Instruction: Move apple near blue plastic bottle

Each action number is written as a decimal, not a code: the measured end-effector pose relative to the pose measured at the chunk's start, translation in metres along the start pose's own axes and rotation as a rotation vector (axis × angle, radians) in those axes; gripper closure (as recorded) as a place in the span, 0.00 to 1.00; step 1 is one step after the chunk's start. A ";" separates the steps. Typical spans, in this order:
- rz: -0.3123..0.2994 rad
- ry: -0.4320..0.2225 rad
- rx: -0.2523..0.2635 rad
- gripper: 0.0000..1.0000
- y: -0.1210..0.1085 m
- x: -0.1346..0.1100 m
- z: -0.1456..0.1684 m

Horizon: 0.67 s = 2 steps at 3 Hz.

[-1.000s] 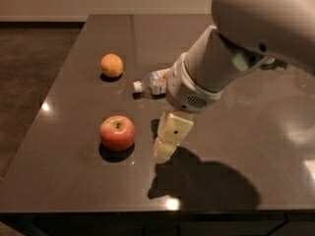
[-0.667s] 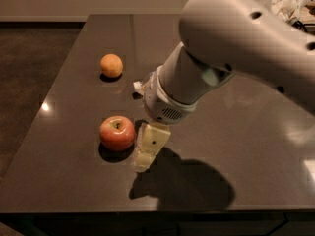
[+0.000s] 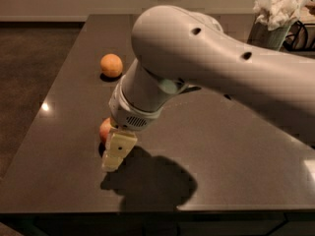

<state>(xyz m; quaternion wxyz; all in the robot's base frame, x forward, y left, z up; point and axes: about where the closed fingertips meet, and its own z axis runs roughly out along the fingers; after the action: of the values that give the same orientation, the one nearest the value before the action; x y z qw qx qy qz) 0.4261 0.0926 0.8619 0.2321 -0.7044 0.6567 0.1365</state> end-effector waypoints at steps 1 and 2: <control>0.010 0.003 -0.017 0.39 -0.005 -0.003 0.010; 0.033 0.004 -0.021 0.62 -0.012 0.006 0.009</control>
Offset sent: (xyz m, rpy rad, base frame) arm 0.0302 -0.0218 -0.0158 0.0020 0.0633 -0.0612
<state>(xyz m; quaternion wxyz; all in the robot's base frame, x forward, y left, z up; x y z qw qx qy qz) 0.4397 0.0924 0.8526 0.2210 -0.6960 0.6675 0.1455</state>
